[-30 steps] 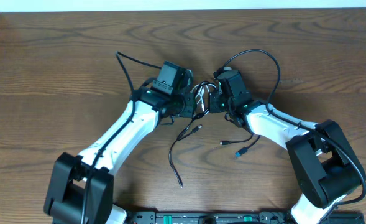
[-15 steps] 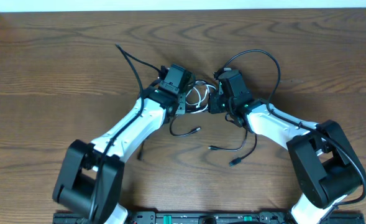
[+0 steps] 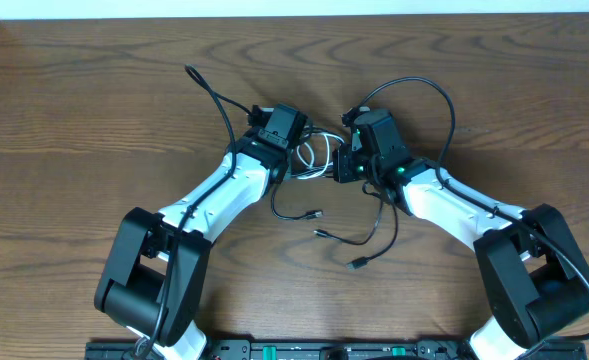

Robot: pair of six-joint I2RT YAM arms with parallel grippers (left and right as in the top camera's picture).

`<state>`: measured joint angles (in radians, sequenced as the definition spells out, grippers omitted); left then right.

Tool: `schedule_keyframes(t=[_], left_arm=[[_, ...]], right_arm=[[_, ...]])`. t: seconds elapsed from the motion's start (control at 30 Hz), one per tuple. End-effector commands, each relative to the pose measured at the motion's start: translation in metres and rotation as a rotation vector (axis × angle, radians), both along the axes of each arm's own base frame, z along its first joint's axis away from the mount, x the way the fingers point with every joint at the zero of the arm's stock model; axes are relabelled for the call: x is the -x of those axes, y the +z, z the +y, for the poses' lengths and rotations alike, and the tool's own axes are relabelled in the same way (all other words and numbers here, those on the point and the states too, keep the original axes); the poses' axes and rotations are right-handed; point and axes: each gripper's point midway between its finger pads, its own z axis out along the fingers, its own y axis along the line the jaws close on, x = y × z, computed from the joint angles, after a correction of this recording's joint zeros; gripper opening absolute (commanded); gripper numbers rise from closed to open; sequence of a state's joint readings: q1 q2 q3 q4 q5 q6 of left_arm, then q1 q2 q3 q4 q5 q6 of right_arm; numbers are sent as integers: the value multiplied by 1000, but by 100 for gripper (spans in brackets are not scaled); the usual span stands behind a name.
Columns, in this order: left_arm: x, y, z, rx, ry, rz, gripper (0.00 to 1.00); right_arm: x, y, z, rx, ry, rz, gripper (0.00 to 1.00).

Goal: Untangle cables

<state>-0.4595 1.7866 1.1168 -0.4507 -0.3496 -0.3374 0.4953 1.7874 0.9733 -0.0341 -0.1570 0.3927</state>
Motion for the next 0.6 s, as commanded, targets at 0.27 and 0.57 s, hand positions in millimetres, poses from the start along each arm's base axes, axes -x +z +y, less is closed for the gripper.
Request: schedule_keyframes(t=[0.27, 0.57], left_arm=[[-9, 10, 107, -149, 274, -22, 68], [-7, 11, 139, -145, 357, -14, 68]], right_arm=[[-25, 7, -96, 487, -254, -157, 1], [-28, 25, -157, 821, -369, -226, 1]])
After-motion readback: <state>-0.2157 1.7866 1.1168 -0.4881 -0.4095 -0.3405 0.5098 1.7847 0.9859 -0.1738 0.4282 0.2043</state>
